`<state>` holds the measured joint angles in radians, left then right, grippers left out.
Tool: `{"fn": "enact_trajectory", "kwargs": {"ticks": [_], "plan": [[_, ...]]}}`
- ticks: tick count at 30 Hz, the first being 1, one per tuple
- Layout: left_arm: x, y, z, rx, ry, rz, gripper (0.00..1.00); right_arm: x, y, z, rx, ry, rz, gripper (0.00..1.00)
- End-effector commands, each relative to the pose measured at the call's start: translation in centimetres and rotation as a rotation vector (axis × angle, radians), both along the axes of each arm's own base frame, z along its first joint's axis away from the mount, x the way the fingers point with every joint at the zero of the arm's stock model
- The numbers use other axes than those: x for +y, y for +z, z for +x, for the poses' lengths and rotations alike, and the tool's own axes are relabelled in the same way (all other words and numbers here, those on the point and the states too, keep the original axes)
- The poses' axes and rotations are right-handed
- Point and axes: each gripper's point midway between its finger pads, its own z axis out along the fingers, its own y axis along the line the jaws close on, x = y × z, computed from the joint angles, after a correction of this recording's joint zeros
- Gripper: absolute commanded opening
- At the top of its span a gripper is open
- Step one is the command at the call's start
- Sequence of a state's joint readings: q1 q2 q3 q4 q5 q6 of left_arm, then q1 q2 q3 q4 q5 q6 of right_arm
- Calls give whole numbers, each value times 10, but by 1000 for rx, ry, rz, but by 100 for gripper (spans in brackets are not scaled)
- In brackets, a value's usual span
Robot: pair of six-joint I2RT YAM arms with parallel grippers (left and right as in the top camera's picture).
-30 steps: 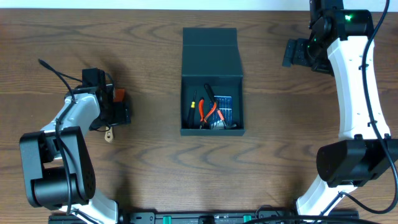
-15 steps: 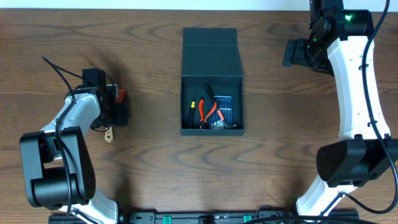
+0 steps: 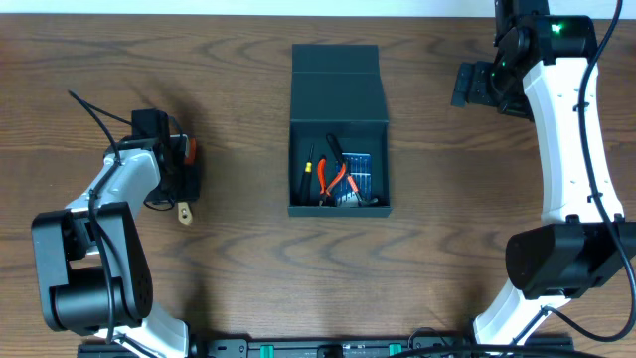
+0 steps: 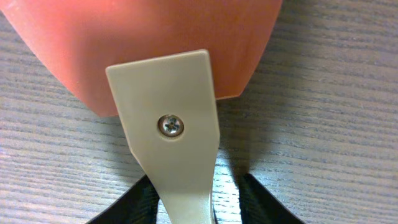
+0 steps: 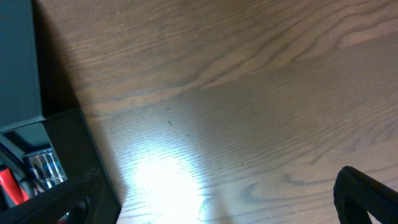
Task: Pack container
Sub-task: 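Lower the left gripper and grasp the beige scraper handle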
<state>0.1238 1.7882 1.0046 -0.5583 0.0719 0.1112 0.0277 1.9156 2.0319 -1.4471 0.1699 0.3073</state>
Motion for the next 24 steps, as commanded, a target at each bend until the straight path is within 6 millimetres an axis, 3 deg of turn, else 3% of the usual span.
{"fn": "enact_trajectory", "kwargs": {"ticks": [1, 9, 12, 24], "plan": [[2, -4, -2, 14, -5, 1, 35, -2, 8, 1, -25, -17, -5, 99], [2, -4, -2, 14, 12, -1, 22, -2, 8, 1, -25, -17, -5, 99], [2, -4, -2, 14, 21, -2, 6, -2, 8, 1, -25, -17, -5, 99], [2, 0, 1, 2, 34, -4, 6, -2, 8, 1, -25, -17, -5, 99]]}}
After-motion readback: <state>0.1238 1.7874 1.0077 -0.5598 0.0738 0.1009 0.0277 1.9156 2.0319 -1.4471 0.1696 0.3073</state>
